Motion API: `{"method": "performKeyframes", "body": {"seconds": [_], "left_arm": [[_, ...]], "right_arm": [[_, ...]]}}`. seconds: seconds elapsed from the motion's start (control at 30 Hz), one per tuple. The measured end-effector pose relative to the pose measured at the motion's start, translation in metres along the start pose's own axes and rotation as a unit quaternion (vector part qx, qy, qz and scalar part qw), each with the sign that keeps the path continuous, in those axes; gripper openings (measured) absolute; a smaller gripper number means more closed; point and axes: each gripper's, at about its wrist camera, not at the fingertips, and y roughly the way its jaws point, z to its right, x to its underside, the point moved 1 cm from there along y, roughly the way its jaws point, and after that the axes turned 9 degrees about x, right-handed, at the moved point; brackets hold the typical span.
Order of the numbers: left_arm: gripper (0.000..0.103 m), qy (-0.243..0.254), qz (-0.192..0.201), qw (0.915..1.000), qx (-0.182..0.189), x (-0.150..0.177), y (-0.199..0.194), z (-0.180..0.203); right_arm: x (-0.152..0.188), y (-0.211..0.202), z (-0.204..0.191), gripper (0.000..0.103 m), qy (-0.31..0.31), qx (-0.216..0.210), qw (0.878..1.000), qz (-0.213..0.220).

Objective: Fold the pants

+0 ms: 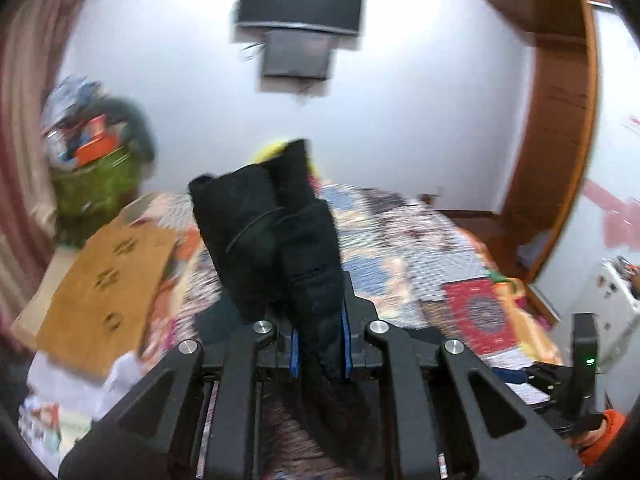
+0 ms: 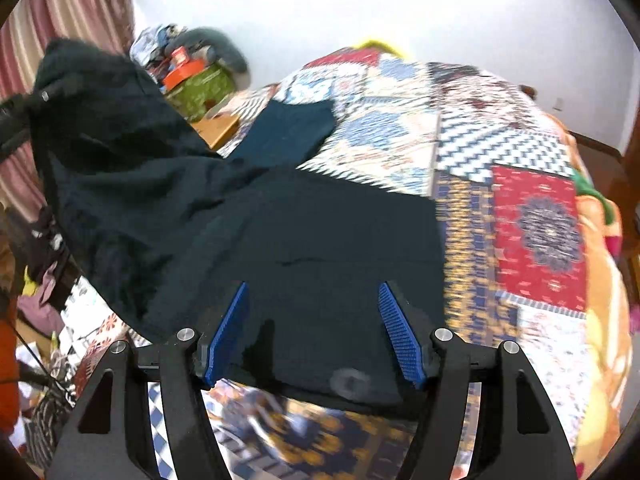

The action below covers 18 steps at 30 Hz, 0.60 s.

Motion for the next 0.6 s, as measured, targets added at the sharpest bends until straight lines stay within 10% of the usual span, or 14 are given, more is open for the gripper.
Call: {"method": "performKeyframes", "body": {"seconds": [0.27, 0.53, 0.6], "left_arm": [[0.015, 0.039, -0.06, 0.9892, 0.128, 0.016, 0.068, 0.103], [0.02, 0.093, -0.272, 0.938, 0.193, 0.123, 0.144, 0.164], [0.038, 0.107, -0.295, 0.9292, 0.195, 0.132, 0.143, 0.168]], "right_arm": [[0.019, -0.034, 0.063, 0.063, 0.037, 0.045, 0.998, 0.008], [0.05, -0.041, 0.091, 0.063, 0.054, 0.07, 0.996, -0.017], [0.056, -0.041, 0.09, 0.063, 0.057, 0.068, 0.996, -0.021]]}}
